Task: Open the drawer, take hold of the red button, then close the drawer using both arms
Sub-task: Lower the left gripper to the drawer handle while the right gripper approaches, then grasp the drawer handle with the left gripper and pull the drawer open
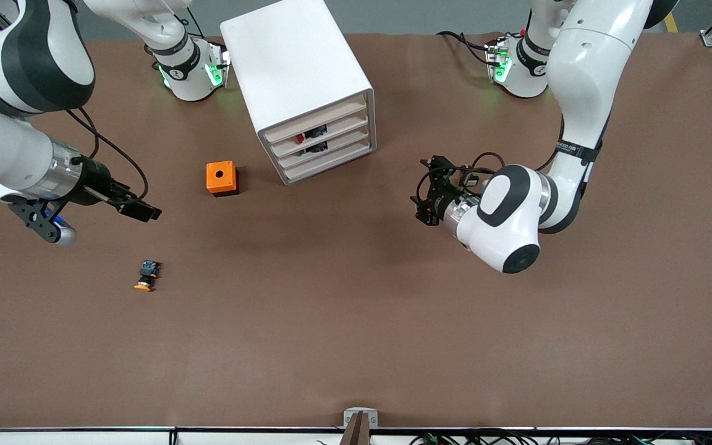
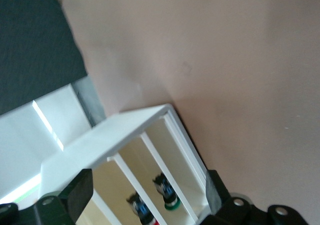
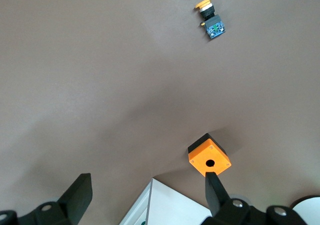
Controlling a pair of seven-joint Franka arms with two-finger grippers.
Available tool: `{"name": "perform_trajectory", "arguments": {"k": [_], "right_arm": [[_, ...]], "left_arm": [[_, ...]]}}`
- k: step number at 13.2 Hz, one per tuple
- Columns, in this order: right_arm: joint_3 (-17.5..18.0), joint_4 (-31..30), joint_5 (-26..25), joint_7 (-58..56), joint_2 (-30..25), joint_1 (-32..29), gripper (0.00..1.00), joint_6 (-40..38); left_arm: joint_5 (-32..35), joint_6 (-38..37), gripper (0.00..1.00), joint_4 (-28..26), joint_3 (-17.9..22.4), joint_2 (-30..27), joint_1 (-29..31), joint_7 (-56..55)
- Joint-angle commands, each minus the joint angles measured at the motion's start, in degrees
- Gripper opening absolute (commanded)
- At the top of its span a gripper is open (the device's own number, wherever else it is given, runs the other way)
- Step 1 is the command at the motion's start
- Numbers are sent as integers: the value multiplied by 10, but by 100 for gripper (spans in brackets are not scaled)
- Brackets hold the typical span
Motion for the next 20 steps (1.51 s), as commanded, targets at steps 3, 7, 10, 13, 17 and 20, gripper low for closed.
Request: {"name": "perform_trajectory", "arguments": {"k": [3, 7, 10, 13, 17, 20], "right_arm": [[-2, 13, 11, 60, 12, 37, 100, 6], [-2, 17, 13, 97, 12, 68, 100, 13], [-2, 10, 12, 98, 12, 67, 100, 21], [-3, 11, 12, 97, 12, 60, 100, 19], [-3, 13, 8, 93, 12, 60, 100, 21], [-2, 22, 14, 98, 12, 62, 100, 18]], "left_arm": [[-90, -9, 93, 14, 3, 43, -27, -156], [-146, -9, 91, 15, 3, 71, -92, -285], [-147, -7, 73, 32, 2, 101, -119, -311], [-159, -7, 69, 31, 3, 107, -136, -314], [-166, -10, 68, 31, 3, 107, -162, -333], [-176, -10, 52, 31, 3, 115, -172, -334]]}}
